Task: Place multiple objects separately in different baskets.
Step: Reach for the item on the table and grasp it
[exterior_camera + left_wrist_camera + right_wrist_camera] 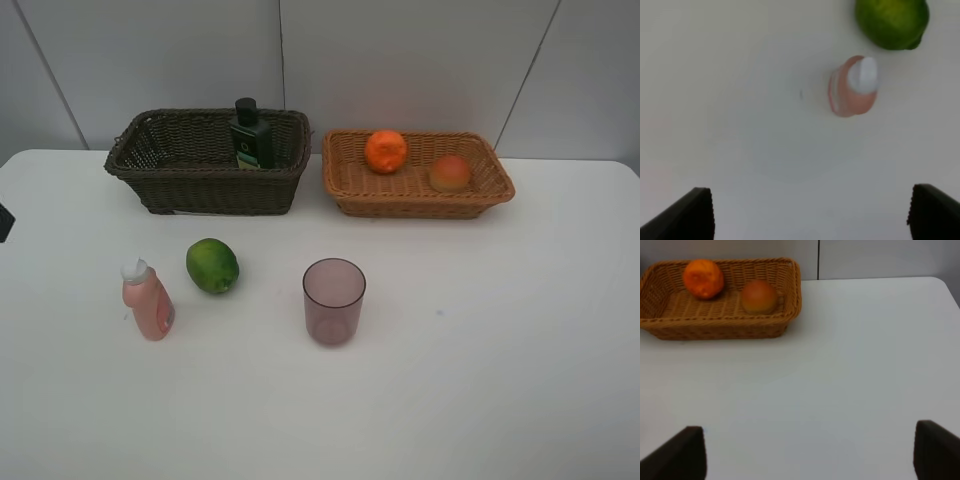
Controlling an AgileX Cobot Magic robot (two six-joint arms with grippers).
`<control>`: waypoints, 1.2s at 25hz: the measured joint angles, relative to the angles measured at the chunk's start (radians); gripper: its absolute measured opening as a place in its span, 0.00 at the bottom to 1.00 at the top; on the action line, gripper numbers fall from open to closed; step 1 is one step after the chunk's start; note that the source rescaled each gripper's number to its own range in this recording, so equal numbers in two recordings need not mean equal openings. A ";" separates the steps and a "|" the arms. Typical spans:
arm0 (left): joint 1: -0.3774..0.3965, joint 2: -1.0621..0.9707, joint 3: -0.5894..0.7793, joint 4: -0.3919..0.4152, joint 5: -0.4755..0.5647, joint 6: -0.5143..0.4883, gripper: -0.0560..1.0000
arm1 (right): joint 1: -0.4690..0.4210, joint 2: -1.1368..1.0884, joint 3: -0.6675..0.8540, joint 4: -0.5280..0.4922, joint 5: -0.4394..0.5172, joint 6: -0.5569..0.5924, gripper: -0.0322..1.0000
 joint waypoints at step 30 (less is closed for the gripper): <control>-0.197 0.500 -0.065 0.064 -0.133 -0.160 1.00 | 0.000 0.000 0.000 0.000 0.000 0.000 0.86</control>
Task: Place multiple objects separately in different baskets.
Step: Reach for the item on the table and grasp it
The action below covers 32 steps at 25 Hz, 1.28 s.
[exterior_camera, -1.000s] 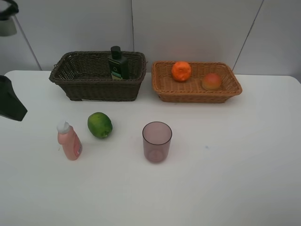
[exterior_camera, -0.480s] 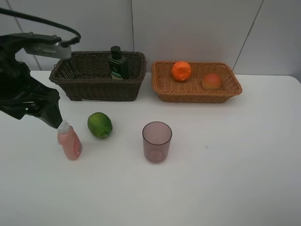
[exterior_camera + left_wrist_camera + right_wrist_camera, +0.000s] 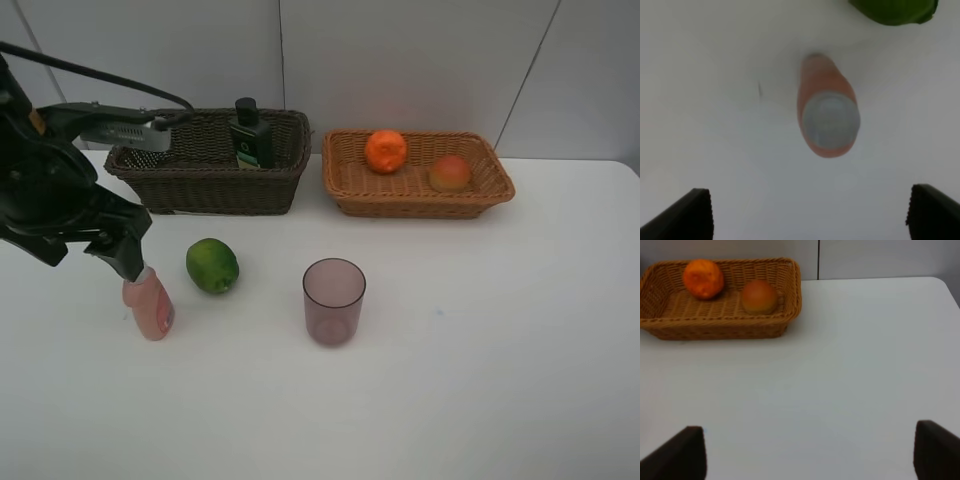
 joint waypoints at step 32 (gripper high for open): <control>-0.011 0.270 0.000 -0.010 -0.123 0.000 1.00 | 0.000 0.000 0.000 0.000 0.000 0.000 0.86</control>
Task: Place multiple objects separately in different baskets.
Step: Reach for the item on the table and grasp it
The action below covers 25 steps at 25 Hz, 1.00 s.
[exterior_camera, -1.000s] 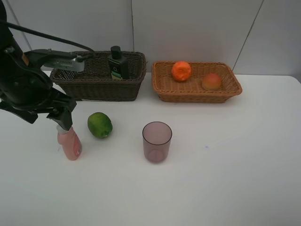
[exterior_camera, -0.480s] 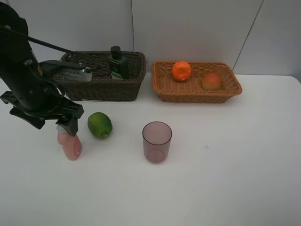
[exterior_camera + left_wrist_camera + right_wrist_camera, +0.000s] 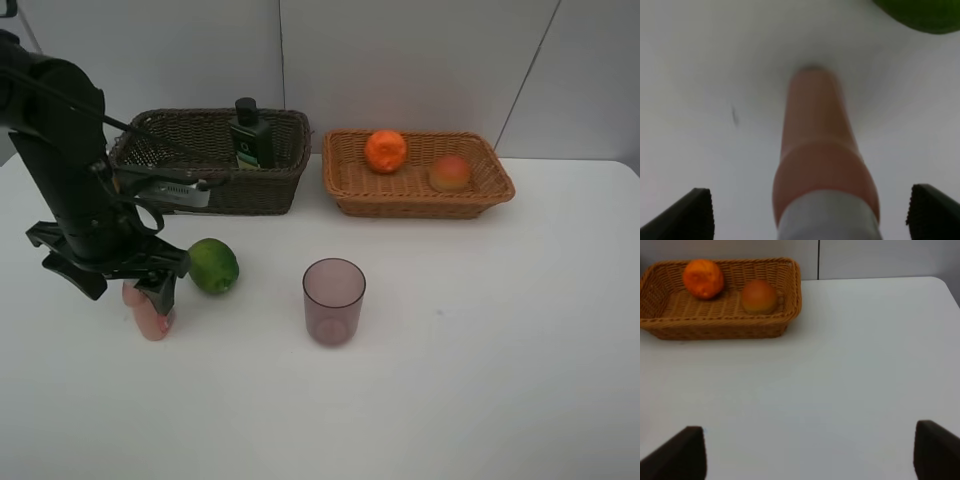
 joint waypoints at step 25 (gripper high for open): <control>0.000 0.056 0.000 -0.004 -0.077 0.000 0.83 | 0.000 0.000 0.000 0.000 0.000 0.000 0.86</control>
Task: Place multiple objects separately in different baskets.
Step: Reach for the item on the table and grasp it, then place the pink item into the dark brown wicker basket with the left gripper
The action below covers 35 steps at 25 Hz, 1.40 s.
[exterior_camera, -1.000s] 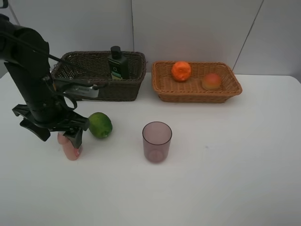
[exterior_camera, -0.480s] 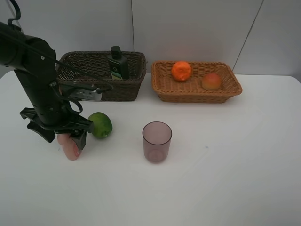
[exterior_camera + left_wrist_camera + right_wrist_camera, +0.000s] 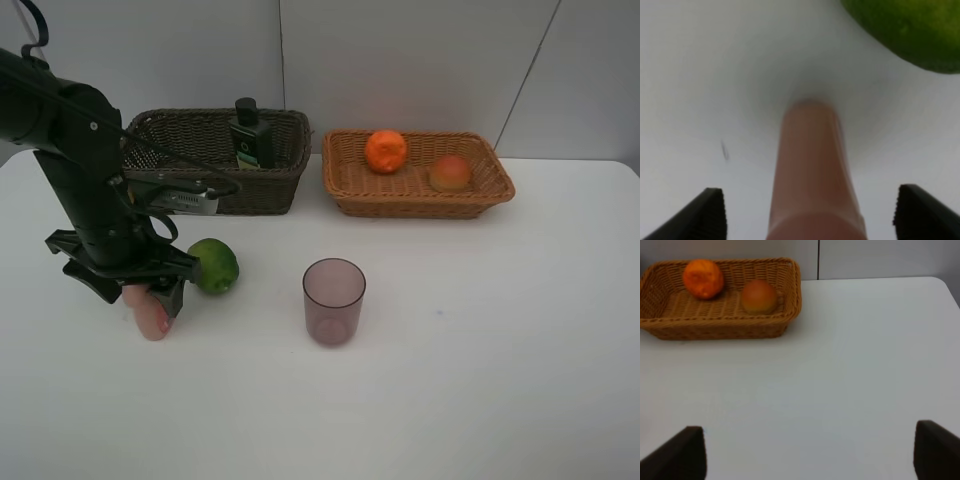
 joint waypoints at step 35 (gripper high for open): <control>0.000 -0.193 -0.091 0.030 0.105 0.000 0.40 | 0.000 0.000 0.000 0.000 0.000 0.000 0.86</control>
